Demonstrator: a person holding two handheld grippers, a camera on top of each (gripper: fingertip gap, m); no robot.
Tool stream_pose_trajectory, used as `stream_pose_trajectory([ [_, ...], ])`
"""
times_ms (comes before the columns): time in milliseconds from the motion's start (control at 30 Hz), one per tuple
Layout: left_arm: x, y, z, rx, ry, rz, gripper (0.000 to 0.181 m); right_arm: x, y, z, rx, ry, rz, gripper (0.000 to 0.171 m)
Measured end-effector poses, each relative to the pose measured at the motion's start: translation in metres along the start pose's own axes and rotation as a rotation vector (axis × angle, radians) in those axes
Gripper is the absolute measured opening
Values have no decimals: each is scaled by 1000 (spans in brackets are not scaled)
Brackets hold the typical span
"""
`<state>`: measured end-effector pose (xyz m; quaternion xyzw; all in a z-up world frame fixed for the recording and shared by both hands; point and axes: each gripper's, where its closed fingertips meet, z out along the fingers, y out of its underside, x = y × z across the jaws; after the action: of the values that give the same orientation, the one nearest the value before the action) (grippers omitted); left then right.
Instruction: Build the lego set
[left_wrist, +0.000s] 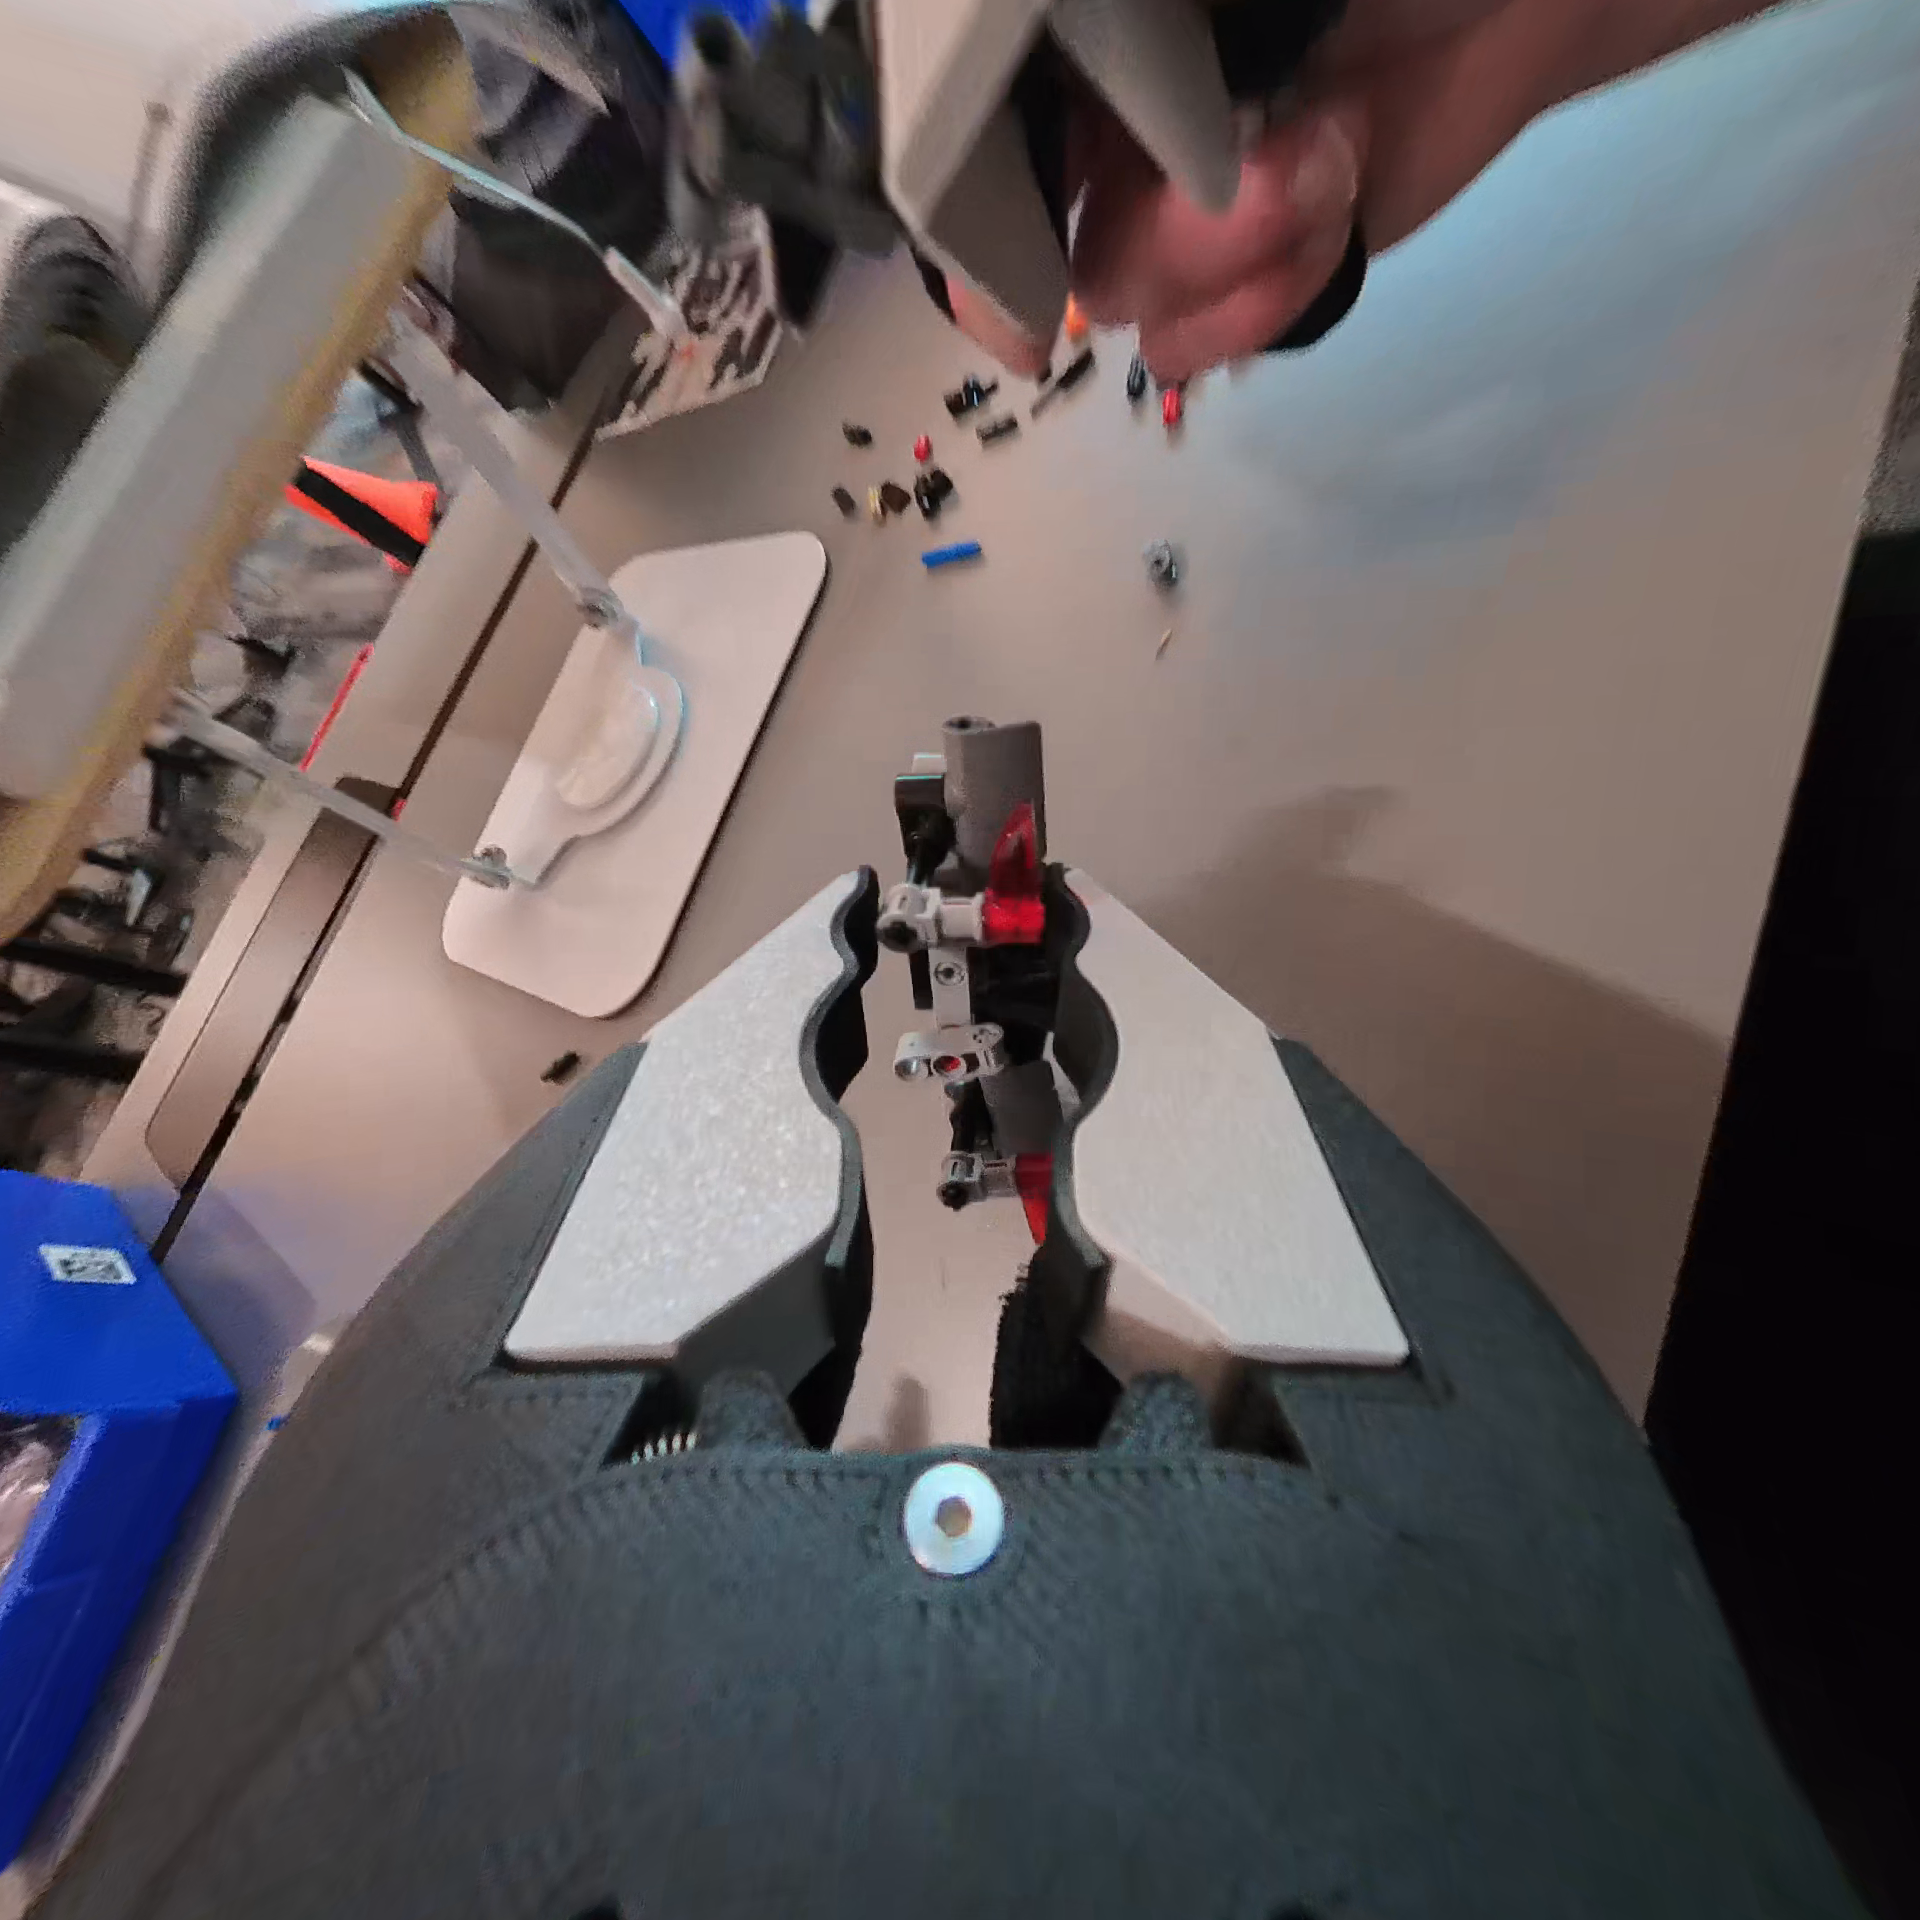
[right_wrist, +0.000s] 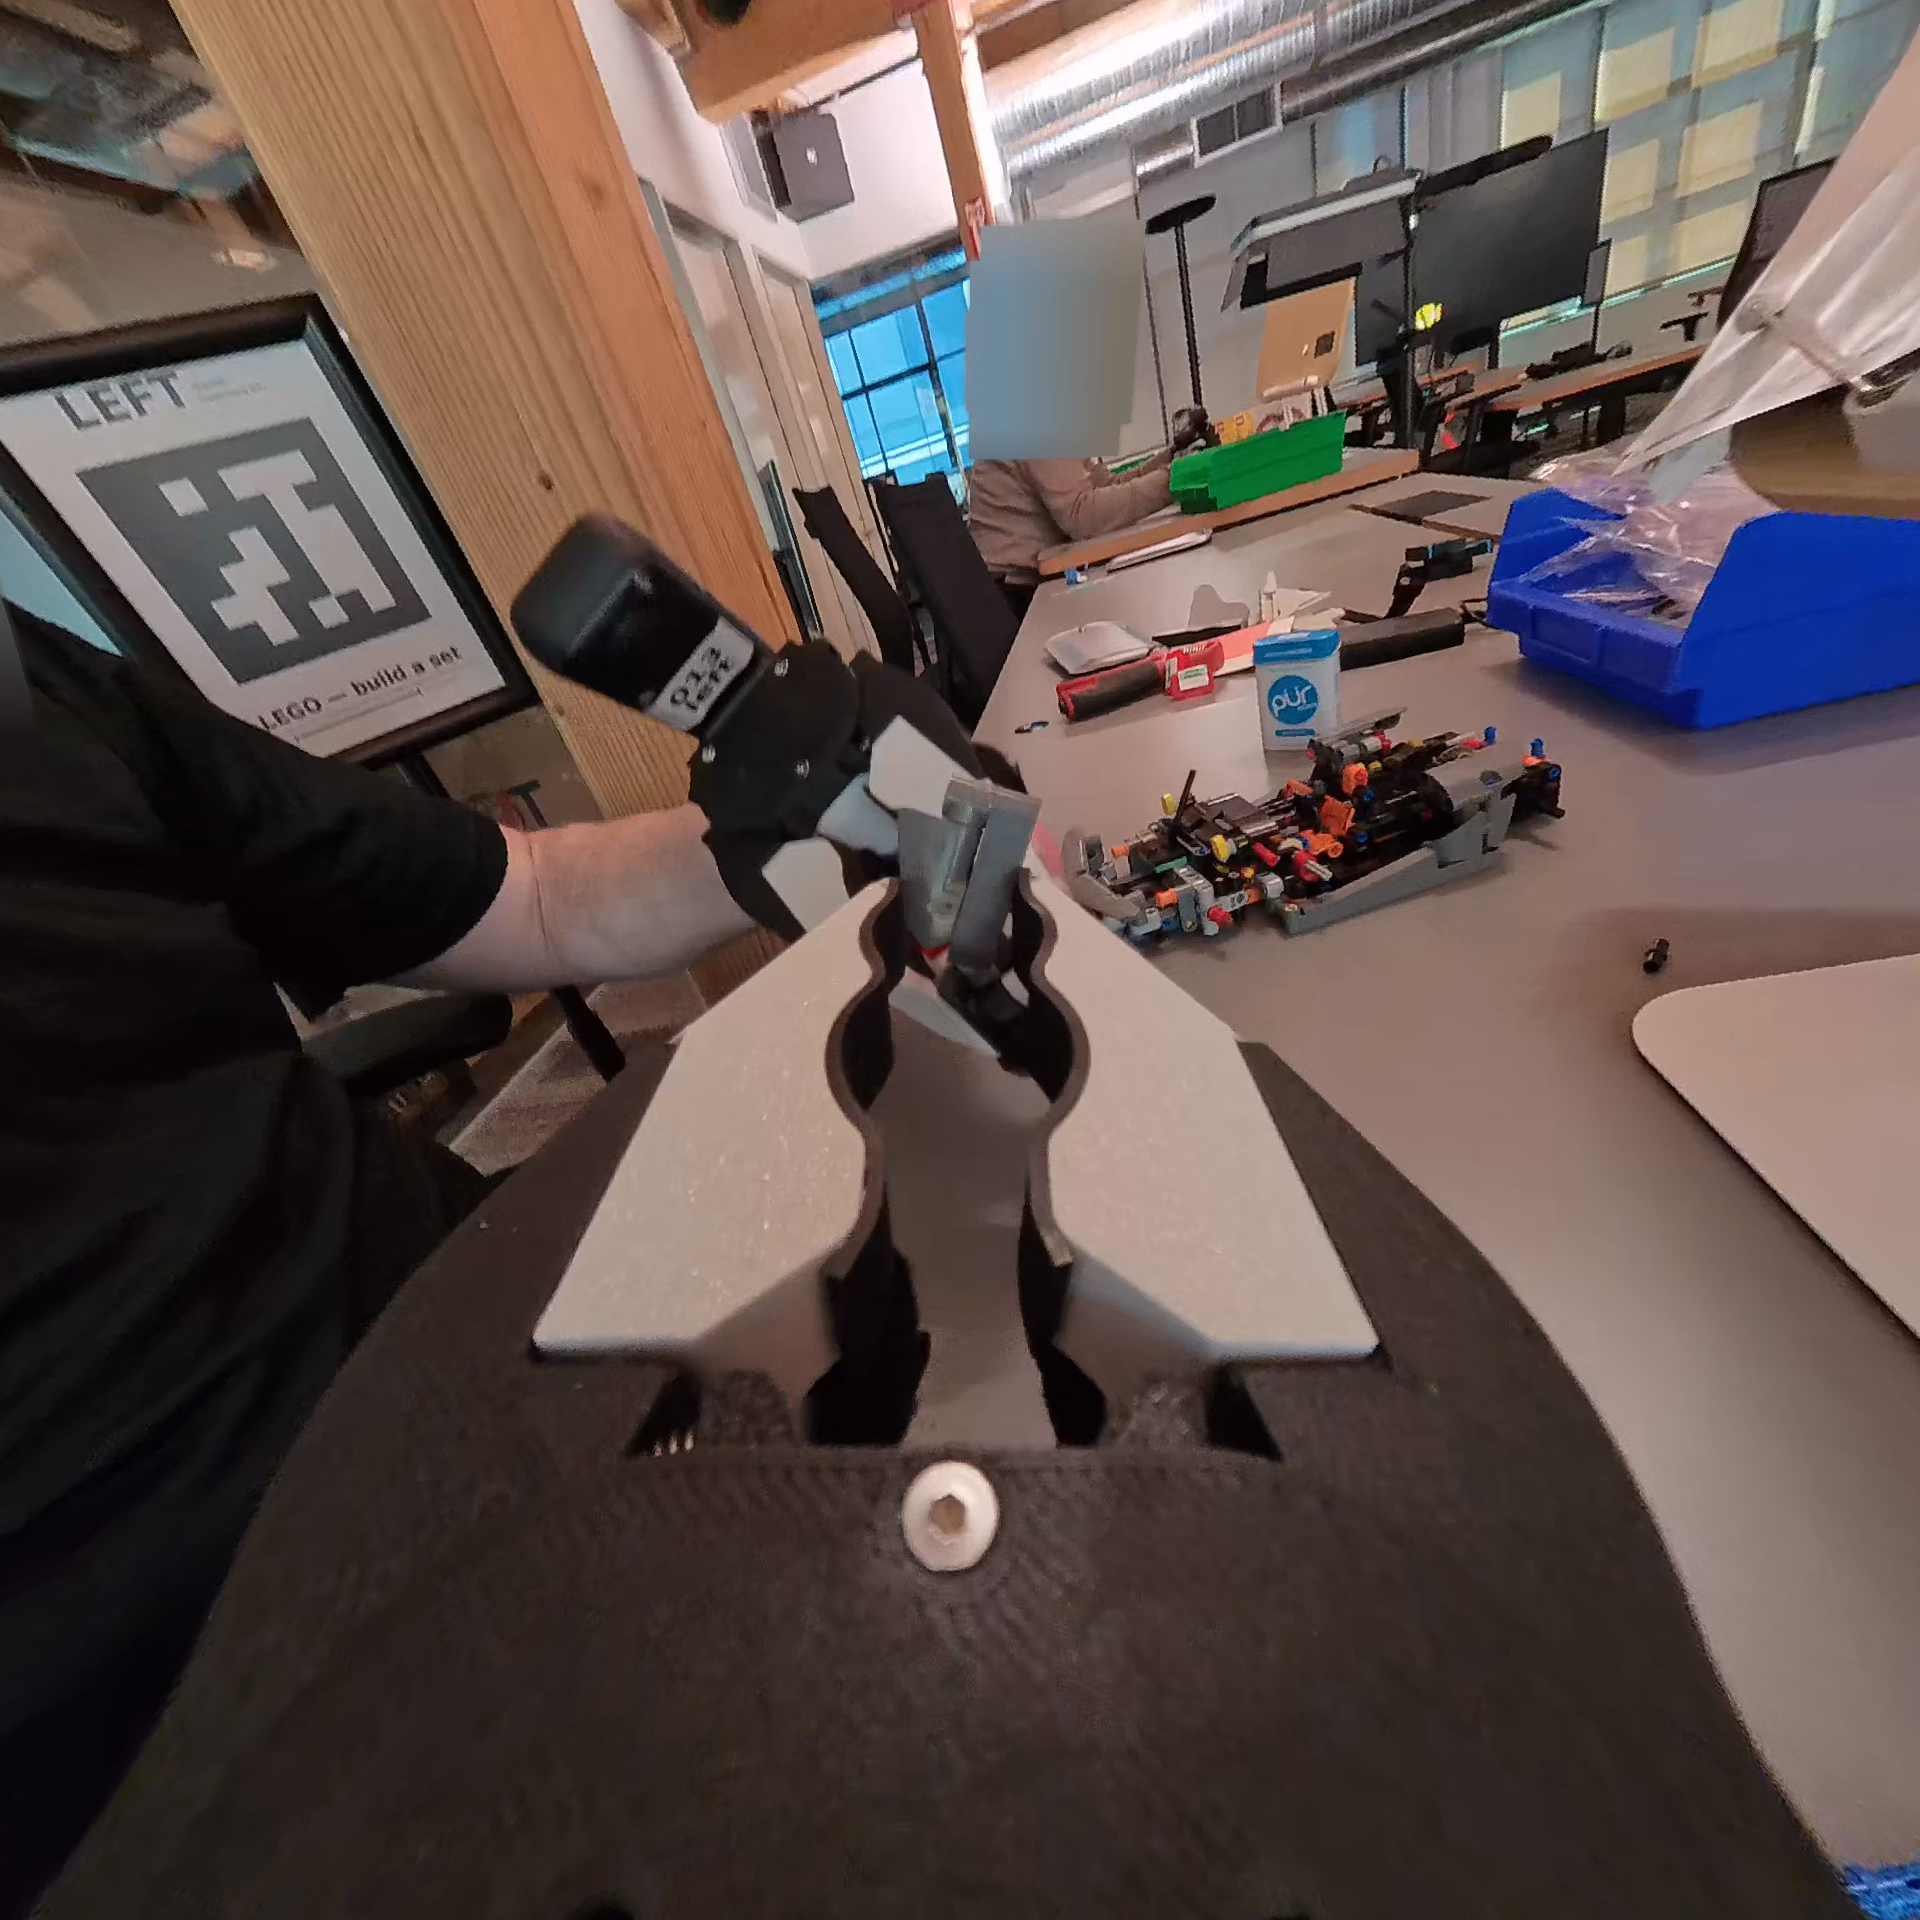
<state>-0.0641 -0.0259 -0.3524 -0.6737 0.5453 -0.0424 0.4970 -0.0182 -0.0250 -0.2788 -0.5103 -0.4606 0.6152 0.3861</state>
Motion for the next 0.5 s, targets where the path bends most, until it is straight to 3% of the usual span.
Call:
stream_pose_trajectory([
  [267, -6, -29, -19, 226, 59, -91, 30, -13, 28, 17, -213, 9, -149, 17],
  [500, -3, -25, -18, 193, 98, -75, 30, -21, 35, 26, -319, 42, -260, 17],
])
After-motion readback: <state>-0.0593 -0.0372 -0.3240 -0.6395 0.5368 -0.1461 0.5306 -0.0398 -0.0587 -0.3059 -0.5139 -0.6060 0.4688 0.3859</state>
